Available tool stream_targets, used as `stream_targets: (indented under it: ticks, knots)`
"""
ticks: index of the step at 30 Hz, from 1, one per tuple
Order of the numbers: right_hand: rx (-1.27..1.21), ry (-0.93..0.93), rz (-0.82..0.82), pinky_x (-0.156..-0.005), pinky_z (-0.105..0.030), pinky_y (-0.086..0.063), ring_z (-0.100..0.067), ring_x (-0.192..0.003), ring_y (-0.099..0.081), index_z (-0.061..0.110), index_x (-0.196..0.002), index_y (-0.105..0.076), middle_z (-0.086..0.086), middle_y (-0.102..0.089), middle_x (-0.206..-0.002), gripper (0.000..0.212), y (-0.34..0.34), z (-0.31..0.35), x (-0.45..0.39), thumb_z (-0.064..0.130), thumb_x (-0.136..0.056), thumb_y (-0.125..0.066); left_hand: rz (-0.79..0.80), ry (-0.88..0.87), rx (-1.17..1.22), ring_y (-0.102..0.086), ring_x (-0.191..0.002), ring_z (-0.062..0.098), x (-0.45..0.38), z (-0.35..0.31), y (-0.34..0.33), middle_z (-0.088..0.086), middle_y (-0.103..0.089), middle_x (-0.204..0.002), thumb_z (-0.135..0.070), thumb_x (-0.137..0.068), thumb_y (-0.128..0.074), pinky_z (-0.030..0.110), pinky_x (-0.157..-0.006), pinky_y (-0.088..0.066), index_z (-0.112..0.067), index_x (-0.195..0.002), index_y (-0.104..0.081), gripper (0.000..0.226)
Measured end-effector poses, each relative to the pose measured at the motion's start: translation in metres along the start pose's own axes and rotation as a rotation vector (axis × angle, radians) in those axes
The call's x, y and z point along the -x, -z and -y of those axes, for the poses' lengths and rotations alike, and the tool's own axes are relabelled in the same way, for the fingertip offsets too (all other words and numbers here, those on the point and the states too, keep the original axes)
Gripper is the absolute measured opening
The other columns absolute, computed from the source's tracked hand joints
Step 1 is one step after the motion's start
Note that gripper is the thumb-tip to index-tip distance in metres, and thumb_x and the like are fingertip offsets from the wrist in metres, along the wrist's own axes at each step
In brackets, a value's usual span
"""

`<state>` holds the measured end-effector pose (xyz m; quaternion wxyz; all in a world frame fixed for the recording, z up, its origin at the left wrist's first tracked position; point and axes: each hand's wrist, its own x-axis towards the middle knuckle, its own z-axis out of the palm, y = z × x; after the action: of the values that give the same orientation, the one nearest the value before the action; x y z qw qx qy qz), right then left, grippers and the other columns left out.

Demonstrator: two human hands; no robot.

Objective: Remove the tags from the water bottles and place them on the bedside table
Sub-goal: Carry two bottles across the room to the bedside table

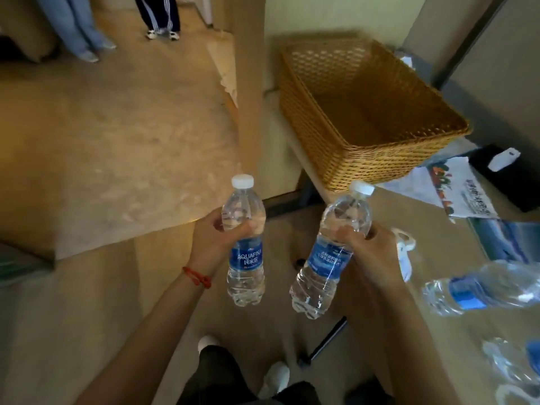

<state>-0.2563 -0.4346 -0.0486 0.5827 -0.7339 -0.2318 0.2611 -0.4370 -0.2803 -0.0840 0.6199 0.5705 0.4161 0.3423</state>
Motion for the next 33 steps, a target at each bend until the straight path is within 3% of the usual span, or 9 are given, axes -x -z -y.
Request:
stream_targets:
  ticks: [2, 5, 9, 13, 17, 20, 25, 29, 33]
  knots:
    - [0.010, -0.038, 0.102, -0.054, -0.008, -0.048, 0.005, -0.072, -0.066, 0.030, -0.083, -0.066, 0.024, -0.070, -0.076, 0.027, -0.029, -0.003, -0.005, 0.045, -0.062, -0.075, -0.054, 0.028, 0.011, -0.068, -0.075, 0.005, -0.002, 0.007, 0.027, -0.002, -0.071, -0.088, -0.011, -0.067, -0.076, 0.016, -0.065, -0.053, -0.019, -0.091, -0.068, 0.026]
    - [-0.018, -0.100, 0.224, -0.070, -0.024, -0.056, -0.008, -0.083, -0.070, 0.036, -0.087, -0.067, 0.012, -0.073, -0.087, 0.033, -0.081, -0.008, -0.014, 0.047, -0.058, -0.078, -0.137, 0.072, 0.020, -0.068, -0.082, 0.013, -0.010, 0.014, 0.075, 0.005, -0.072, -0.093, -0.010, -0.072, -0.074, 0.025, -0.070, -0.053, -0.015, -0.096, -0.068, 0.026]
    - [0.046, -0.052, 0.323, -0.058, -0.011, -0.051, -0.001, -0.080, -0.069, 0.044, -0.083, -0.067, 0.023, -0.071, -0.085, 0.023, -0.158, 0.000, -0.020, 0.032, -0.067, -0.078, -0.237, 0.092, -0.004, -0.068, -0.087, 0.022, -0.021, 0.021, 0.145, 0.011, -0.071, -0.094, -0.014, -0.075, -0.072, 0.033, -0.077, -0.054, -0.010, -0.097, -0.067, 0.024]
    - [0.057, -0.039, 0.425, -0.058, -0.008, -0.048, 0.002, -0.079, -0.067, 0.030, -0.091, -0.067, 0.015, -0.073, -0.083, 0.026, -0.224, 0.007, -0.027, 0.028, -0.067, -0.077, -0.410, 0.060, -0.048, -0.067, -0.071, 0.006, -0.027, 0.028, 0.202, -0.001, -0.072, -0.078, -0.015, -0.071, -0.074, 0.016, -0.061, -0.050, -0.020, -0.081, -0.069, 0.013]
    - [0.065, -0.028, 0.563, -0.057, -0.009, -0.049, 0.002, -0.077, -0.067, 0.018, -0.097, -0.066, 0.007, -0.070, -0.091, 0.031, -0.283, 0.015, -0.032, 0.016, -0.069, -0.078, -0.531, 0.054, -0.038, -0.066, -0.065, 0.004, -0.020, 0.033, 0.248, -0.004, -0.072, -0.069, -0.011, -0.070, -0.076, 0.014, -0.055, -0.049, -0.015, -0.079, -0.070, 0.012]
    - [0.095, -0.004, 0.673, -0.055, -0.009, -0.048, 0.003, -0.070, -0.067, 0.022, -0.088, -0.066, 0.008, -0.070, -0.084, 0.025, -0.325, 0.022, -0.035, 0.010, -0.069, -0.077, -0.643, 0.030, -0.035, -0.064, -0.060, -0.001, -0.010, 0.036, 0.275, -0.012, -0.071, -0.066, -0.008, -0.069, -0.076, 0.011, -0.052, -0.046, -0.015, -0.077, -0.069, 0.013]
    - [0.151, 0.036, 0.904, -0.058, -0.013, -0.050, 0.000, -0.073, -0.068, 0.029, -0.081, -0.067, 0.016, -0.073, -0.075, 0.023, -0.389, 0.032, -0.033, 0.019, -0.064, -0.080, -0.847, 0.042, 0.005, -0.068, -0.067, 0.006, 0.014, 0.040, 0.308, -0.008, -0.073, -0.071, -0.011, -0.068, -0.078, 0.016, -0.057, -0.050, -0.013, -0.081, -0.069, 0.015]
    - [0.158, 0.086, 1.119, -0.061, -0.014, -0.051, -0.004, -0.078, -0.069, 0.032, -0.081, -0.070, 0.013, -0.074, -0.081, 0.021, -0.436, 0.041, -0.026, 0.021, -0.066, -0.080, -1.026, 0.048, 0.068, -0.069, -0.077, 0.019, 0.033, 0.040, 0.322, 0.004, -0.074, -0.080, -0.031, -0.057, -0.076, 0.030, -0.066, -0.056, -0.014, -0.084, -0.070, 0.033]
    - [0.173, 0.104, 1.314, -0.062, -0.015, -0.051, -0.005, -0.078, -0.069, 0.030, -0.083, -0.071, 0.011, -0.074, -0.081, 0.020, -0.479, 0.052, -0.019, 0.023, -0.066, -0.080, -1.254, 0.064, 0.114, -0.069, -0.072, 0.010, 0.049, 0.037, 0.325, -0.007, -0.073, -0.073, -0.029, -0.058, -0.077, 0.022, -0.062, -0.054, -0.018, -0.083, -0.069, 0.028]
